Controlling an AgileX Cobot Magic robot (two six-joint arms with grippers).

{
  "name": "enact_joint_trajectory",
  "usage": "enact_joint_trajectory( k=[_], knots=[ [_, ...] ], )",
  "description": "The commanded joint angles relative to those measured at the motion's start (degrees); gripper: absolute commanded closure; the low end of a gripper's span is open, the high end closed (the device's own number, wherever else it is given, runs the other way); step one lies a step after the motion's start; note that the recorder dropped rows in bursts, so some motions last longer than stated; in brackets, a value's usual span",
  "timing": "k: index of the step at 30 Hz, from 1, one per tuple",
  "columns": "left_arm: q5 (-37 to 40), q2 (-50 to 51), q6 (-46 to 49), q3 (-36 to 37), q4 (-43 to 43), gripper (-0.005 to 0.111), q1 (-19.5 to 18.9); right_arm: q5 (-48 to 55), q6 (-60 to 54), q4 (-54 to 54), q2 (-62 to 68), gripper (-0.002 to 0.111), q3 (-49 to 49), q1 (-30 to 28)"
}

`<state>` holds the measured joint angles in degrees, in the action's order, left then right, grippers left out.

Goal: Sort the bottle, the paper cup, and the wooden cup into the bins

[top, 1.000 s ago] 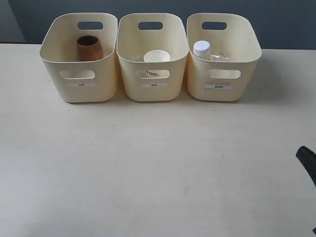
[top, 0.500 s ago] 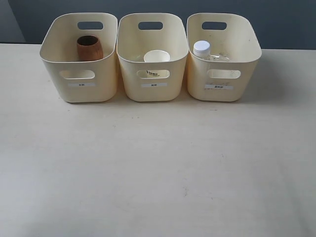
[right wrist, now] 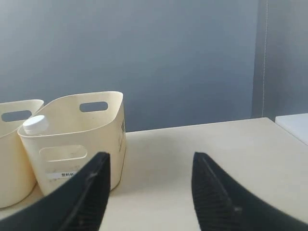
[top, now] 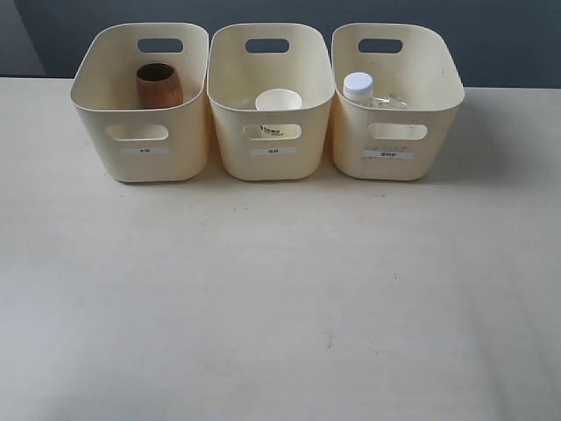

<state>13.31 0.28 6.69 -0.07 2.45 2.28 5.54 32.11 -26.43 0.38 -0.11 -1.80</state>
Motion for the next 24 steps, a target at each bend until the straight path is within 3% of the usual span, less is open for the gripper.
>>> enact_joint_trajectory(
  k=[1, 24],
  knots=[
    [0.0, -0.3, -0.1, 0.1, 0.0, 0.107, 0.2, 1.6, 0.0, 0.2, -0.4, 0.058, 0.1, -0.4],
    [0.0, -0.3, -0.1, 0.1, 0.0, 0.107, 0.2, 1.6, 0.0, 4.2, -0.4, 0.058, 0.1, -0.4]
  ],
)
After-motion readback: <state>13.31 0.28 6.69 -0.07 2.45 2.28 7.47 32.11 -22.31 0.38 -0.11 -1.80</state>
